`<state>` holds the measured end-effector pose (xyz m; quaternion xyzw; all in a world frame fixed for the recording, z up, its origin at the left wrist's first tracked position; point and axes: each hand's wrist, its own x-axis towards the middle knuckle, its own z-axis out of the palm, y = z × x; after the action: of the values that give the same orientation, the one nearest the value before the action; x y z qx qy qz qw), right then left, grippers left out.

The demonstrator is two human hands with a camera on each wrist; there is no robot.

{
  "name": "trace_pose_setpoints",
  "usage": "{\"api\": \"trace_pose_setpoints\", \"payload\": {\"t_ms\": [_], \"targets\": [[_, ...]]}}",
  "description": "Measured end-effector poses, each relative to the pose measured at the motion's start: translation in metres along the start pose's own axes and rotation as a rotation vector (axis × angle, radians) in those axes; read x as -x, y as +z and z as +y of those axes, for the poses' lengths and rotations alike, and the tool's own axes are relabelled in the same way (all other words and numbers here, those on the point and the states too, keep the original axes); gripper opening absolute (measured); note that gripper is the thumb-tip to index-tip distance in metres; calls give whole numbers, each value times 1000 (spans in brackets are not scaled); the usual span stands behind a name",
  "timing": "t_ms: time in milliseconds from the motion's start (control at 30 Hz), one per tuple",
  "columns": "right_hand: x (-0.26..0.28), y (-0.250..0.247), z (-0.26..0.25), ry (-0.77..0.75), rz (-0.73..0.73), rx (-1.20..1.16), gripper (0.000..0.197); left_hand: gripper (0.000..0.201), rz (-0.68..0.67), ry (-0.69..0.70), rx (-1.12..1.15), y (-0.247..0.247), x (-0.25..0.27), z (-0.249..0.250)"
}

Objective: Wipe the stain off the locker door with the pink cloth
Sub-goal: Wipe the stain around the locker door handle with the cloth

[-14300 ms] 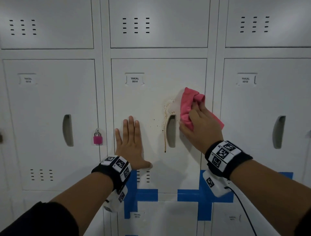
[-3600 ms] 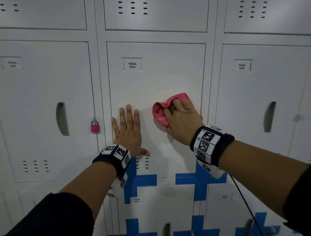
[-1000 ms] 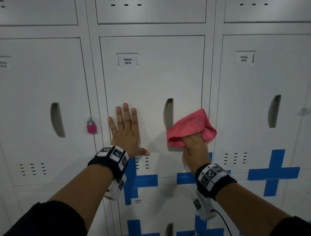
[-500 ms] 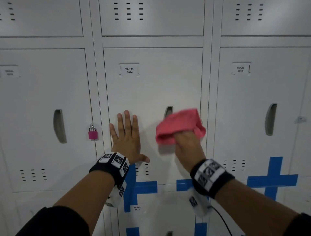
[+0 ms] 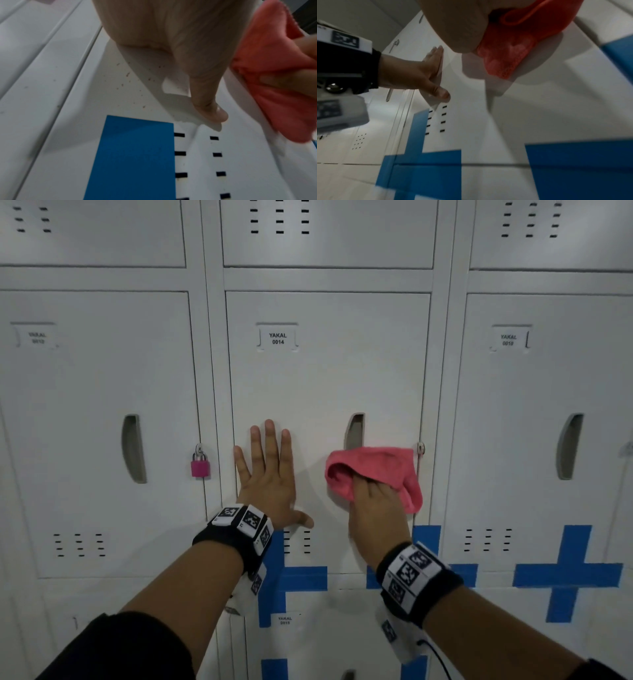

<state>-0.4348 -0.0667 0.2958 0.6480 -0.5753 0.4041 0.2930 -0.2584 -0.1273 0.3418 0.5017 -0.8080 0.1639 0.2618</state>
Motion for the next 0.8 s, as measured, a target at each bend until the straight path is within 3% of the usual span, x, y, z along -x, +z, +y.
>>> {"api": "trace_pose_setpoints", "payload": {"t_ms": [133, 300, 367, 467, 600, 800], "targets": [[24, 3, 10, -33, -67, -22, 45, 167, 2, -2, 8, 0, 1, 1], [-7, -20, 6, -186, 15, -48, 39, 165, -4, -9, 14, -2, 1, 1], [-32, -32, -3, -171, 56, 89, 44, 165, -6, -8, 17, -3, 1, 2], [-53, -43, -12, -150, -9, 345, 51, 165, -8, -25, 3, -2, 1, 3], [-60, -54, -17, -319, -169, 722, 45, 165, 1, -19, -1, -1, 1, 1], [-71, -70, -22, -496, -281, 1080, 56, 167, 2, -13, -16, 1, 0, 0]]}}
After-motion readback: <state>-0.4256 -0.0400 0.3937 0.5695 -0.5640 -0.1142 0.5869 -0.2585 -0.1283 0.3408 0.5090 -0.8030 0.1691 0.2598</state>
